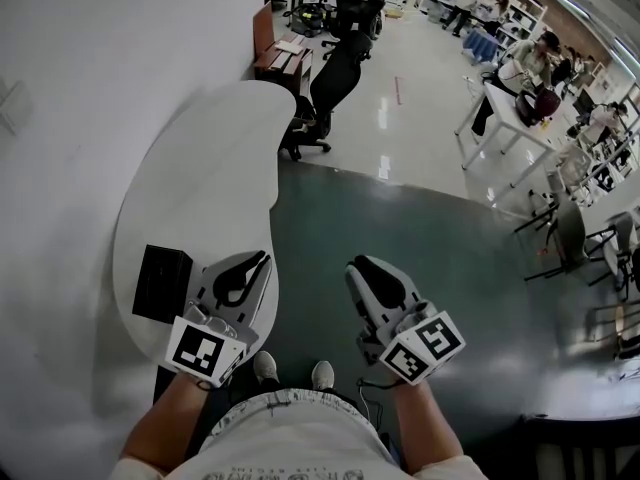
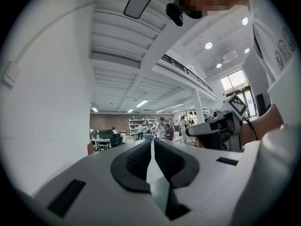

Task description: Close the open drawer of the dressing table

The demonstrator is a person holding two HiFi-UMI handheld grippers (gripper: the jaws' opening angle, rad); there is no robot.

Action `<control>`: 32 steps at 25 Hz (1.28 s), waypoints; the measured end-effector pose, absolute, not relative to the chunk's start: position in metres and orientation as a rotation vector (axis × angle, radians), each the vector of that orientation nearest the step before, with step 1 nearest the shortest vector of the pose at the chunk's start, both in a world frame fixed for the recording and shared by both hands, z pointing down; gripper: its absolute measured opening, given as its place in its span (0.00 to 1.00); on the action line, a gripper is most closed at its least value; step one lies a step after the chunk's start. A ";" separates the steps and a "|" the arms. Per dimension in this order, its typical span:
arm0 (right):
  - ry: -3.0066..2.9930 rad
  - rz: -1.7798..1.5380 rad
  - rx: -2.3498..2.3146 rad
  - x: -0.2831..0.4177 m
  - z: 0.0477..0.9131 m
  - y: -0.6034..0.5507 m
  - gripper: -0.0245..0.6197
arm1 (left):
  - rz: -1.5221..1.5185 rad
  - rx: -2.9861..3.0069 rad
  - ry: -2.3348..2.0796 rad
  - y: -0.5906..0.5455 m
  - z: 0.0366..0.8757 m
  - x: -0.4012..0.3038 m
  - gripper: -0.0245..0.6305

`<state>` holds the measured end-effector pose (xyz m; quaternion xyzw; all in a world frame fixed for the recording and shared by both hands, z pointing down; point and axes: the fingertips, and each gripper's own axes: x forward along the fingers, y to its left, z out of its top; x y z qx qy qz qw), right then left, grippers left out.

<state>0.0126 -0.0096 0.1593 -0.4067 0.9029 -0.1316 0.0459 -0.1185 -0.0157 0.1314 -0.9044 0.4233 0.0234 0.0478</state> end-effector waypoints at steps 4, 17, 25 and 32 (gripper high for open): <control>2.761 -0.379 -1.220 0.011 0.149 -0.005 0.15 | 0.078 -2.752 1.294 -0.013 0.124 -0.116 0.10; 2.773 -0.352 -1.170 0.002 0.137 0.003 0.09 | 0.084 -2.748 1.282 -0.012 0.122 -0.113 0.10; 2.782 -0.358 -1.138 -0.003 0.137 0.007 0.05 | 0.076 -2.747 1.296 -0.011 0.125 -0.113 0.10; 2.794 -0.373 -1.109 -0.006 0.139 0.011 0.05 | 0.076 -2.757 1.304 -0.010 0.127 -0.111 0.10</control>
